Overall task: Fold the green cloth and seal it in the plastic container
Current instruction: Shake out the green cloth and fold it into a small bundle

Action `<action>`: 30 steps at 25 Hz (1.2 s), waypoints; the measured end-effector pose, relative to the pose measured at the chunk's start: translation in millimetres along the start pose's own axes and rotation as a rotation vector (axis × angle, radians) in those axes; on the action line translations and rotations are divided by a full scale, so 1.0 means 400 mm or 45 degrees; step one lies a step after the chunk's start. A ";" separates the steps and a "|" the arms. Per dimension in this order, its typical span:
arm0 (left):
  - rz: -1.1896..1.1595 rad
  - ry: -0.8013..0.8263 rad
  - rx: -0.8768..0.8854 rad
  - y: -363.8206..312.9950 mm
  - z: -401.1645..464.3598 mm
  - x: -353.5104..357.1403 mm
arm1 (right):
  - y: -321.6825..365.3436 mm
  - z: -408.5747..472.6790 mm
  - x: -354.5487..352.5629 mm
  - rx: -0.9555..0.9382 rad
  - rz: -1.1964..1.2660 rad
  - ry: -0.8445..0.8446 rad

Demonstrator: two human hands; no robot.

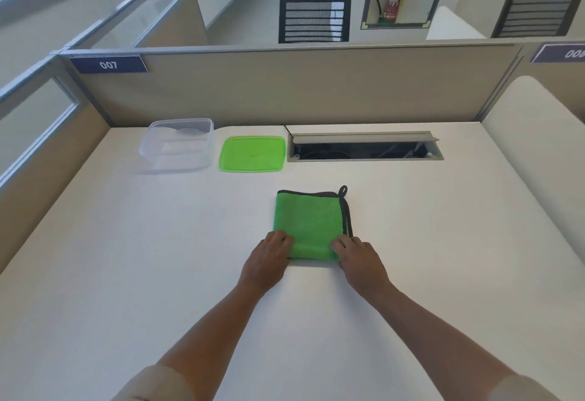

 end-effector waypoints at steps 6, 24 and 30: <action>0.175 0.033 0.002 -0.017 0.015 0.006 | 0.013 -0.011 0.021 0.018 -0.039 -0.048; -0.068 0.010 0.099 0.069 -0.017 -0.033 | -0.040 0.064 -0.030 -0.182 0.085 0.033; -0.477 -0.058 -0.252 0.081 0.006 -0.049 | -0.082 0.101 -0.010 -0.188 0.269 0.147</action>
Point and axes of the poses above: each hand's wrist, its own z-axis towards the middle knuckle, its own x-axis out of the palm, y = z × x, the point moved 3 cm from there along z, towards the middle knuckle, and after that the axes turned 13 degrees about x, right-handed, at the moved point
